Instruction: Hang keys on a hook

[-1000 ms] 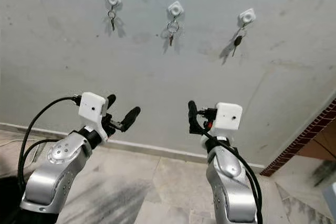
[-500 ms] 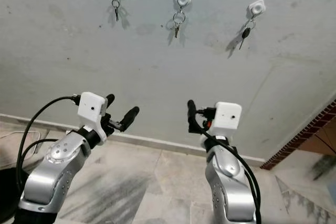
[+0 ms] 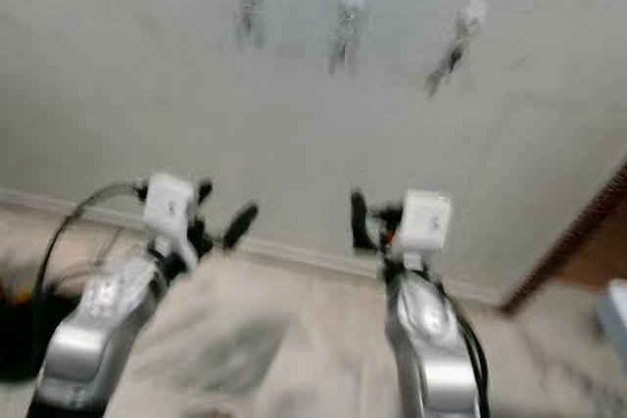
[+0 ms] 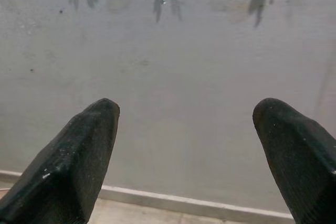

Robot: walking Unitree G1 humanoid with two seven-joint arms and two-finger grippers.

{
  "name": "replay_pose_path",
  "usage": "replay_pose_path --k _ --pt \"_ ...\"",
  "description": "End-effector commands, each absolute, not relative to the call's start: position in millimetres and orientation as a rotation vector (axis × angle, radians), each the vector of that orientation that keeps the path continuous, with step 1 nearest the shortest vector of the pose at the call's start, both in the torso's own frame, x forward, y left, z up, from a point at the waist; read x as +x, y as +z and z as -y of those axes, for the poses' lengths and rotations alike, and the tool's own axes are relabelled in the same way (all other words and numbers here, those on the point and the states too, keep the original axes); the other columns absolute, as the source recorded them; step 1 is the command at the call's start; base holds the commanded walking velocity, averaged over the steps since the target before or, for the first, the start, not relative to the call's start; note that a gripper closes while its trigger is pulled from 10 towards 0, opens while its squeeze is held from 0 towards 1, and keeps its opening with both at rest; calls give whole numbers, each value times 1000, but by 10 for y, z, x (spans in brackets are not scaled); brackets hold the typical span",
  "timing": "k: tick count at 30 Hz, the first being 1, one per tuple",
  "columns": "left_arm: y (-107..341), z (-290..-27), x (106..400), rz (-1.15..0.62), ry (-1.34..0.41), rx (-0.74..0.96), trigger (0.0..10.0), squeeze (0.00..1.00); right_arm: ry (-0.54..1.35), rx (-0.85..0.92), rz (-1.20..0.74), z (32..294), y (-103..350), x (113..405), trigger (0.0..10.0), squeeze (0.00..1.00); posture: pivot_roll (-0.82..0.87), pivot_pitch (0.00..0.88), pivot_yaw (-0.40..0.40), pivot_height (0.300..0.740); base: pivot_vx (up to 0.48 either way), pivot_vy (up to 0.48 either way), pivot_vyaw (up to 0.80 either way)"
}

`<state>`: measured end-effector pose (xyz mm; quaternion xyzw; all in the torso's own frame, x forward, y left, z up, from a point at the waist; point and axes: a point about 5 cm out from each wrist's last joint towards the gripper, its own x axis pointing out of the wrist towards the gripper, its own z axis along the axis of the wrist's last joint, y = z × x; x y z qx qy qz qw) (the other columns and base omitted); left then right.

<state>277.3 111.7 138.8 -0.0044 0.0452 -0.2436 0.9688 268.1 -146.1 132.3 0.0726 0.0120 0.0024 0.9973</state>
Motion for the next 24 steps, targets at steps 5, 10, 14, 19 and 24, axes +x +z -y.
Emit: replay_pose_path --k 5,10,14,19,24 --pt "1411 -1115 2800 -86 -494 1 10000 0 -7 140 -15 1489 1353 2696 10000 0 95 0 -83 740 -289 0 0" --pt "1405 -1089 2802 -84 -498 -3 10000 0 -10 134 -12 1508 1363 2700 10000 0 92 0 -84 740 -289 0 0" --pt "1399 -1074 2804 -84 -501 -6 10000 0 -13 130 -11 1527 1366 2704 10000 0 83 0 -86 740 -291 0 0" --pt "1396 -1057 2811 -82 -504 -10 10000 0 -14 125 -12 1539 1364 2705 10000 0 77 0 -87 740 -289 0 0" --pt "1394 -1042 2815 -80 -507 -13 10000 0 -12 122 -13 1546 1365 2709 10000 0 74 0 -88 740 -289 0 0"
